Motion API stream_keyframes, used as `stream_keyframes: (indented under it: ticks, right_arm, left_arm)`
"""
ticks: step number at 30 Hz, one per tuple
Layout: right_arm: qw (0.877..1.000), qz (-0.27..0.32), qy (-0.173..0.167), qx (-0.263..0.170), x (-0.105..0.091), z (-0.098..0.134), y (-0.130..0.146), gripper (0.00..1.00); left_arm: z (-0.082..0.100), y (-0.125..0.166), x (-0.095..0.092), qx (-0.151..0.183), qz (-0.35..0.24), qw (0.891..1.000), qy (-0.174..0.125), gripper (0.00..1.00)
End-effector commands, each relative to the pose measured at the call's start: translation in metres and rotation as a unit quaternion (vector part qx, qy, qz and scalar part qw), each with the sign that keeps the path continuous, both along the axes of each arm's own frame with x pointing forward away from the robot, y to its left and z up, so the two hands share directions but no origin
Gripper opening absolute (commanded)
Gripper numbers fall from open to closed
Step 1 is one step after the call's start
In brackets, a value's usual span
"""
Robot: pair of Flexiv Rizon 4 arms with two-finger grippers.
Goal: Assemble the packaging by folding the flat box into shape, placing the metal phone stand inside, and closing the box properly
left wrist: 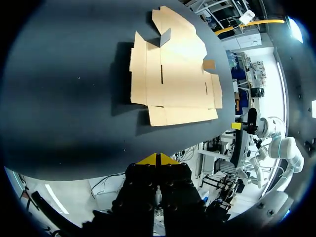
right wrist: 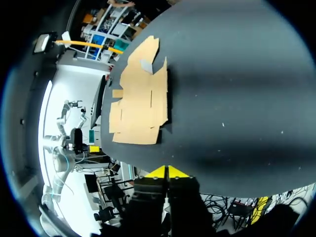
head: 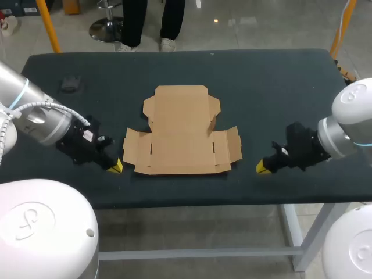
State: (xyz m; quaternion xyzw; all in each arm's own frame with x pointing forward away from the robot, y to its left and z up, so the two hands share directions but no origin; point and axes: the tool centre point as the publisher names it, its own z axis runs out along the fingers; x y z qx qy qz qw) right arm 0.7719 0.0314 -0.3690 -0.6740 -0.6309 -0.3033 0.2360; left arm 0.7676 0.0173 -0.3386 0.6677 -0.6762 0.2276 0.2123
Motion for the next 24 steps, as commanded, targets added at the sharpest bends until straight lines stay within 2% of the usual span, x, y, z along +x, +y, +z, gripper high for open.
stream_keyframes:
  ticks: [1, 12, 24]
  right_arm:
    - [1.000, 0.017, 0.012, 0.021, 0.014, -0.017, 0.006, 0.00]
    - [0.999, 0.021, 0.018, 0.022, 0.019, -0.030, 0.018, 0.00]
    - [1.000, 0.015, 0.010, 0.016, 0.018, -0.034, 0.030, 0.00]
  left_arm:
    - [-0.012, -0.003, 0.010, -0.007, -0.004, 1.000, 0.009, 0.00]
    - [-0.025, -0.003, 0.018, -0.017, -0.007, 0.999, 0.027, 0.00]
    - [-0.049, -0.009, 0.024, 0.003, 0.018, 0.999, 0.043, 0.00]
